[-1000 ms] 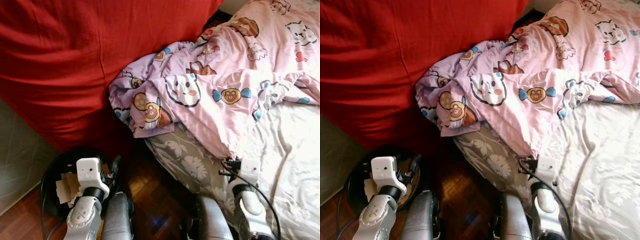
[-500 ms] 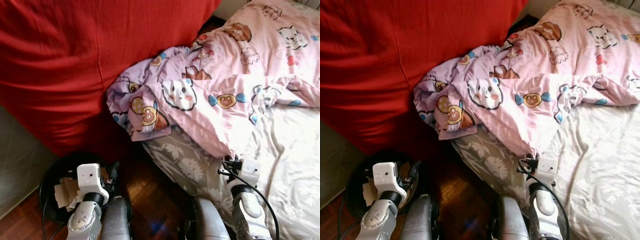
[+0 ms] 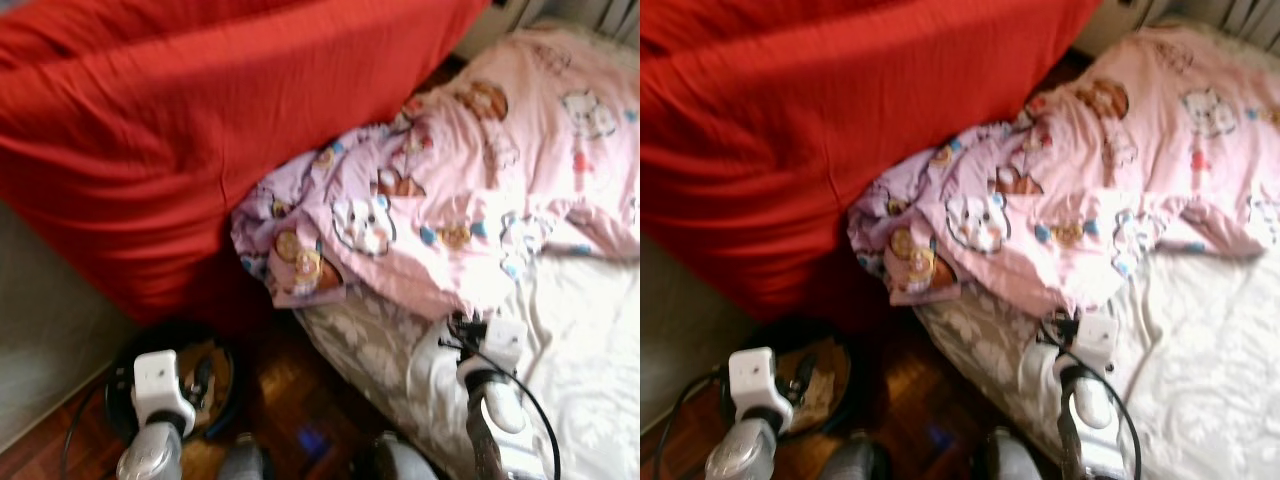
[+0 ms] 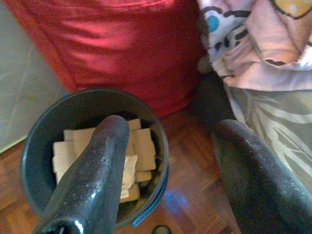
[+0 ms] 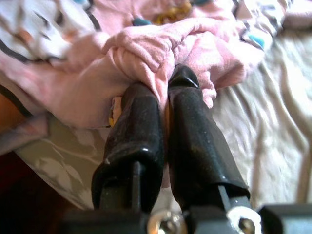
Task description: Clean up the room
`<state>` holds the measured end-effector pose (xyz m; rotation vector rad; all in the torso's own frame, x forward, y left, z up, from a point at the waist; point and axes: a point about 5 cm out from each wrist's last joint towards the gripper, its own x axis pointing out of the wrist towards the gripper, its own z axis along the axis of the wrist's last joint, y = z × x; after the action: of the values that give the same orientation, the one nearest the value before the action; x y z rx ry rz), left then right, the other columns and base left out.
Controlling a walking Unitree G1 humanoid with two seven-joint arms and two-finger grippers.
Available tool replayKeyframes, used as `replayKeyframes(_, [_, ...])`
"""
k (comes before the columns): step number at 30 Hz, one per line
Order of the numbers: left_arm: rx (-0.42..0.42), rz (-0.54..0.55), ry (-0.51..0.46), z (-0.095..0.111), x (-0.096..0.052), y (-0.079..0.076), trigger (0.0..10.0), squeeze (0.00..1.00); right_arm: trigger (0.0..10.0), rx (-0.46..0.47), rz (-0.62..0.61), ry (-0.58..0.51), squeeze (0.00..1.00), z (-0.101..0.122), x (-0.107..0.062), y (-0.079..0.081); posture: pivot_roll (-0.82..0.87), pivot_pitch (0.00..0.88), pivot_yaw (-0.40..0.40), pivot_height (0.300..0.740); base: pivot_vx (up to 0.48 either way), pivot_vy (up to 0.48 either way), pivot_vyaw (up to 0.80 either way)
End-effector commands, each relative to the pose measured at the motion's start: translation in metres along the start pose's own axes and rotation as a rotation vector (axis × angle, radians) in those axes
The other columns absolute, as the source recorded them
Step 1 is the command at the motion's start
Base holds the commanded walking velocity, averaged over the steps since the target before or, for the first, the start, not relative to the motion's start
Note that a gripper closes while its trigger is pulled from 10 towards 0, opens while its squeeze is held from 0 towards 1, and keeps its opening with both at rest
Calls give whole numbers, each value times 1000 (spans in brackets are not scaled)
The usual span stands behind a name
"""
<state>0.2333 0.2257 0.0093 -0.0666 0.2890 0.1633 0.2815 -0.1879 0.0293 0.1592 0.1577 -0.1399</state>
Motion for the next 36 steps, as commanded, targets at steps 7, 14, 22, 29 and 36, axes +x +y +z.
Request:
replayKeyframes(7, [-8,75,209,-50,-16,22,10000,0,10000,-8,-16,17,0,-5,-3,-1,79,189,-35,740,0,0,0])
replayKeyframes(14, [-4,79,305,-73,-30,27,10000,0,10000,-23,-36,24,0,-7,-4,-4,73,171,-29,740,0,0,0])
replayKeyframes(22, [-7,95,368,-88,-41,35,10000,0,10000,-30,-55,7,0,-4,-4,-7,71,162,-25,740,0,0,0])
replayKeyframes(29, [-4,84,408,-95,-42,33,10000,0,10000,-49,-130,-11,0,0,-3,-16,73,160,-25,740,0,0,0])
replayKeyframes(36, [-4,83,446,-102,-48,35,10000,0,10000,-58,-179,-19,0,1,-4,-22,76,174,-23,740,0,0,0])
